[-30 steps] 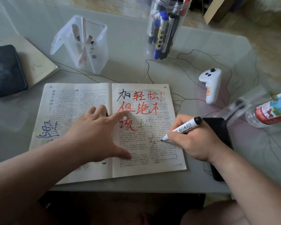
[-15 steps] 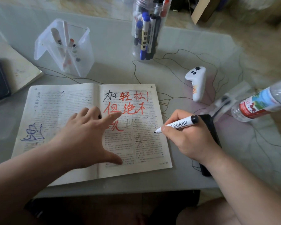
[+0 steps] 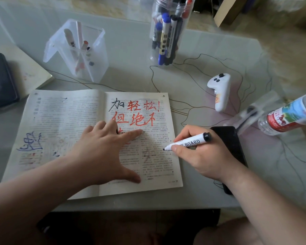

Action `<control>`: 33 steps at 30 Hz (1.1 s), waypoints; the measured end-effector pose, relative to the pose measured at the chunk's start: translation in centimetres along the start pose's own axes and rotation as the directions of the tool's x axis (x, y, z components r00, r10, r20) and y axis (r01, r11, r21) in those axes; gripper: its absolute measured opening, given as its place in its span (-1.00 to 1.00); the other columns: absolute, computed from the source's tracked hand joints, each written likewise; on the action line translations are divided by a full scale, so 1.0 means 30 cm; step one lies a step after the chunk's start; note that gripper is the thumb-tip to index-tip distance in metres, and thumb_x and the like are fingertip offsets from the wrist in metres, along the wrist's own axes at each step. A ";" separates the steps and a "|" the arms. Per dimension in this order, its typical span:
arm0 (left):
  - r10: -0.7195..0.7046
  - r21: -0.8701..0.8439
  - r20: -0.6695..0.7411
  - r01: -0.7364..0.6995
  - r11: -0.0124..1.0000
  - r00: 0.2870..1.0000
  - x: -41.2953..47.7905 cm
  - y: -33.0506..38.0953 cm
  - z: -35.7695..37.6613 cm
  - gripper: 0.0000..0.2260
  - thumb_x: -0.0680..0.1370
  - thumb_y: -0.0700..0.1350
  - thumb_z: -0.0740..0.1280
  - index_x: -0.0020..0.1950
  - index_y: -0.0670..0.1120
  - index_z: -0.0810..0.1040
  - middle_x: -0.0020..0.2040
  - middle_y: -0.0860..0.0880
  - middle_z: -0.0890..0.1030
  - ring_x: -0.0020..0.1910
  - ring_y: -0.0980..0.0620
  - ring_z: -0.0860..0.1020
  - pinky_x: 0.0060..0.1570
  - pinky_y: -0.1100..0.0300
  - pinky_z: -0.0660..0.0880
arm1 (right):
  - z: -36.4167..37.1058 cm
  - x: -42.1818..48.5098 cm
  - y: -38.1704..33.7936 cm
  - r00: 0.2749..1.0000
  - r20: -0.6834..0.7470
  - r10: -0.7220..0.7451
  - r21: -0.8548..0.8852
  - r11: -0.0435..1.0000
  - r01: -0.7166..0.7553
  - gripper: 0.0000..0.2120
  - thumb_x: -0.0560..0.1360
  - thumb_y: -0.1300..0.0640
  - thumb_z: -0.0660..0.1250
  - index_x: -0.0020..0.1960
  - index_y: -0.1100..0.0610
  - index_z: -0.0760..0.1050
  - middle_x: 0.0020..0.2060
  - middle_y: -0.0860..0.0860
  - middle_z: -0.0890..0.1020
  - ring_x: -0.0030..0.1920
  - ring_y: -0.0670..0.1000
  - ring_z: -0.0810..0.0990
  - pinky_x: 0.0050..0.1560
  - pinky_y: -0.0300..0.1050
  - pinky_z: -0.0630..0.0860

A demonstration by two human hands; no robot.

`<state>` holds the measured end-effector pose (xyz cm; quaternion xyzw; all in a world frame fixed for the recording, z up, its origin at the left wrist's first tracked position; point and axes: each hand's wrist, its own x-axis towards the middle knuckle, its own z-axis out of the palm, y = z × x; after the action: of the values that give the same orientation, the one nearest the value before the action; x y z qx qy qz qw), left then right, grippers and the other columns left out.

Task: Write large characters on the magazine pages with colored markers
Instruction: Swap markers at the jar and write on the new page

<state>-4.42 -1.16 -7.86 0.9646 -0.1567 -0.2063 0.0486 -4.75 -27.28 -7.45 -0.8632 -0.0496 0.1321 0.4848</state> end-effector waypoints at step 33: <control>-0.015 -0.003 -0.003 0.015 1.000 1.000 0.005 -0.005 0.011 0.13 0.06 0.74 0.13 0.54 0.41 -0.16 0.24 0.10 0.25 0.26 0.04 0.23 0.31 0.02 0.26 | 0.022 -0.007 -0.024 0.995 0.095 0.035 -0.111 0.993 -0.025 -0.81 0.43 0.15 0.55 -0.28 0.12 0.57 -0.42 0.02 0.61 -0.40 0.05 0.52 -0.38 -0.02 0.44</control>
<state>-4.39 -1.07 -8.24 0.9660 -0.1490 -0.2055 0.0487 -5.10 -26.40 -7.14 -0.8818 -0.0673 0.1782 0.4315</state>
